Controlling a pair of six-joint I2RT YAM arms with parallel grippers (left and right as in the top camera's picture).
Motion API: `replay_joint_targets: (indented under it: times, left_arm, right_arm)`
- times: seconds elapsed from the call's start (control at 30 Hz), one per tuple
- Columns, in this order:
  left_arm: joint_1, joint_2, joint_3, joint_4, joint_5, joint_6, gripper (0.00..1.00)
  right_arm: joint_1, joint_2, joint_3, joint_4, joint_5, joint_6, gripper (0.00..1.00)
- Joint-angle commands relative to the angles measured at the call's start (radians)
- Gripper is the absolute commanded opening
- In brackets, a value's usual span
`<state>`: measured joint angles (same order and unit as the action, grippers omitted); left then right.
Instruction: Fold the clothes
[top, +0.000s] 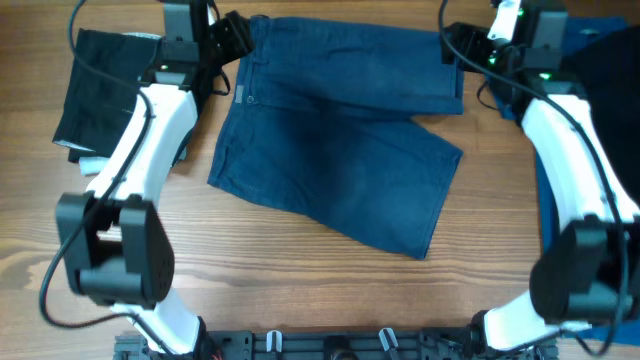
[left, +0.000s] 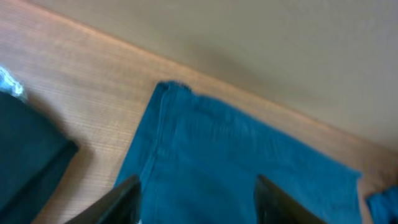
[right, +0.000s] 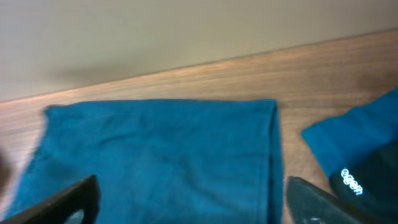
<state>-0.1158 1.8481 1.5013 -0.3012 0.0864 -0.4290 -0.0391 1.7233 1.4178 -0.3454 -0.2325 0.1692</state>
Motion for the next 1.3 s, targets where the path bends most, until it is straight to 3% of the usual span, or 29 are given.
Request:
replay_joint_targets:
  times: [0.0,0.03,0.1,0.43,0.57,0.83,1.0,1.13,1.27]
  left_arm:
    - [0.001,0.026,-0.003,-0.146,0.028,0.033,0.30]
    - [0.001,0.048,-0.003,-0.196,0.028,0.034,0.26]
    - [0.001,0.082,-0.005,-0.228,0.029,0.034,0.27]
    - [0.000,0.190,-0.005,-0.310,0.028,0.034,0.24]
    - [0.000,0.190,-0.005,-0.319,0.028,0.034,0.20]
    - [0.001,0.094,-0.004,-0.269,0.029,0.033,0.04]
    - [-0.004,0.062,-0.004,-0.203,0.115,0.033,0.04]
    - [-0.022,0.090,-0.005,-0.130,0.142,0.033,0.04]
    - [-0.048,0.143,-0.005,-0.023,0.142,0.032,0.04]
  right_arm:
    - [0.003,0.028,-0.008,-0.095,-0.066,-0.013,0.41]
    - [0.003,0.055,-0.016,-0.106,-0.071,-0.013,0.18]
    - [0.006,0.106,-0.019,-0.113,-0.080,-0.033,0.06]
    - [0.016,0.433,-0.019,-0.212,-0.089,-0.045,0.04]
    - [0.015,0.497,-0.019,-0.229,0.028,0.003,0.04]
    - [0.014,0.384,0.084,-0.296,0.043,-0.011,0.04]
    - [0.021,0.248,0.147,-0.339,-0.193,-0.013,0.04]
    - [0.047,0.264,0.137,-0.279,-0.337,-0.013,0.04]
    - [0.091,0.315,0.131,-0.217,-0.348,-0.013,0.04]
